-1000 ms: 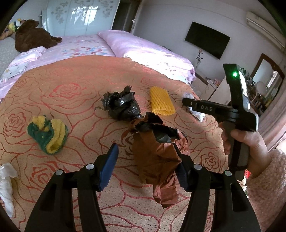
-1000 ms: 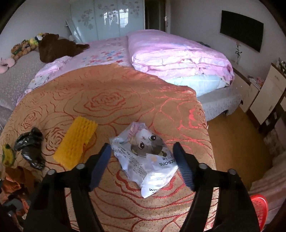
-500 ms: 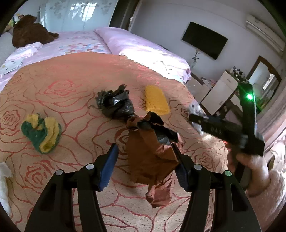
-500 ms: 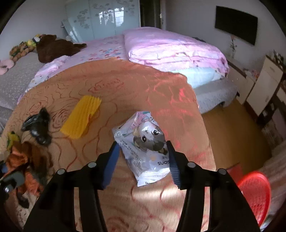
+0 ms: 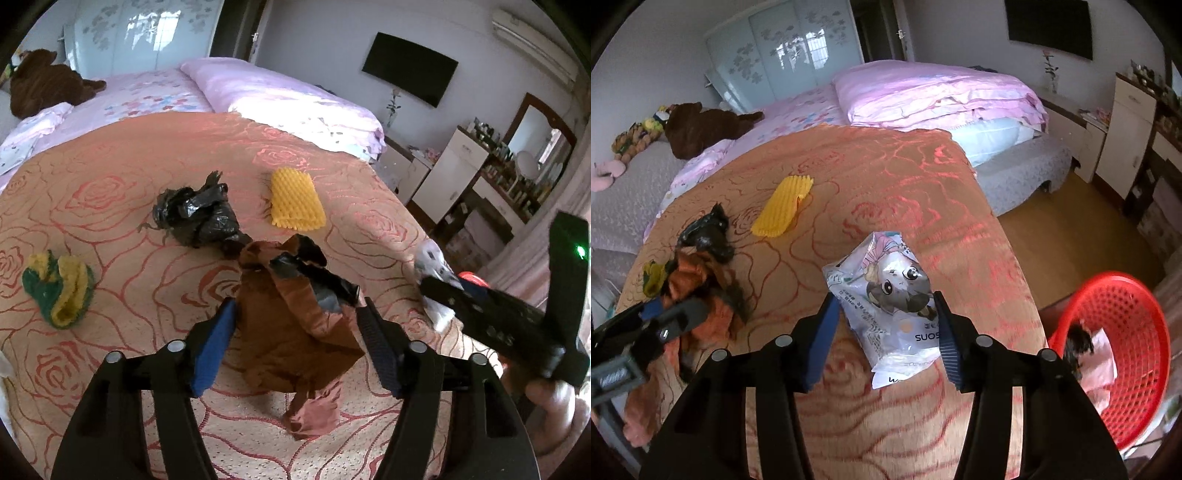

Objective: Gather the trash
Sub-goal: 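Carry the brown cloth and cat-print snack bag with both grippers over the red basket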

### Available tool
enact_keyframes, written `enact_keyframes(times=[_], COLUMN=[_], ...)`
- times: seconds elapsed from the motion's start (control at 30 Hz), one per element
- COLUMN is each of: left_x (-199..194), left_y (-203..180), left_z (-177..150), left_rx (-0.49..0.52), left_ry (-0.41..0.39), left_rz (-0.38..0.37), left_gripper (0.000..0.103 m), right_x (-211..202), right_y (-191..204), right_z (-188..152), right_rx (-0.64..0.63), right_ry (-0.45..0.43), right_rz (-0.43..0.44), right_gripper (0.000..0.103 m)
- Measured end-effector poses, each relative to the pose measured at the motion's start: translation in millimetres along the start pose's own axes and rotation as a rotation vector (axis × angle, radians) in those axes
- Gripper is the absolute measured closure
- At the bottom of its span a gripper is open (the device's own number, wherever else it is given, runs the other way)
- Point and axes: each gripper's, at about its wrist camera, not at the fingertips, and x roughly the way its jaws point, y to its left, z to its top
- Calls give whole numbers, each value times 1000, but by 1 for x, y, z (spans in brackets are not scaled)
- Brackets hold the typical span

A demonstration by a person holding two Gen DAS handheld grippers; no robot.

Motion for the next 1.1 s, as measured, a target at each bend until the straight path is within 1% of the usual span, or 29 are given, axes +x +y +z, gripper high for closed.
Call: enact_keyframes(times=[0.03, 0.13, 0.33, 0.5, 0.73, 1.1], left_x=[1, 0, -2, -12, -25, -35], left_y=[0, -4, -13, -22, -33, -46], left_z=[0, -1, -2, -4, -3, -2], left_rx=[0, 22, 58, 85, 111, 131], left_ry=[2, -7, -15, -38, -71, -92], left_rz=[-2, -1, 12, 24, 42, 54], left_gripper=[51, 57, 62, 62, 62, 62], right_x=[-2, -9, -19, -27, -41, -59], right_y=[-1, -3, -1, -1, -8, -22], right_z=[-2, -10, -15, -16, -14, -16], right_rx=[1, 10, 13, 18, 35, 73], right_ry=[-1, -6, -21, -38, -76, -112], right_rz=[0, 5, 20, 22, 1, -8], right_gripper=[54, 54, 54, 54, 54, 54])
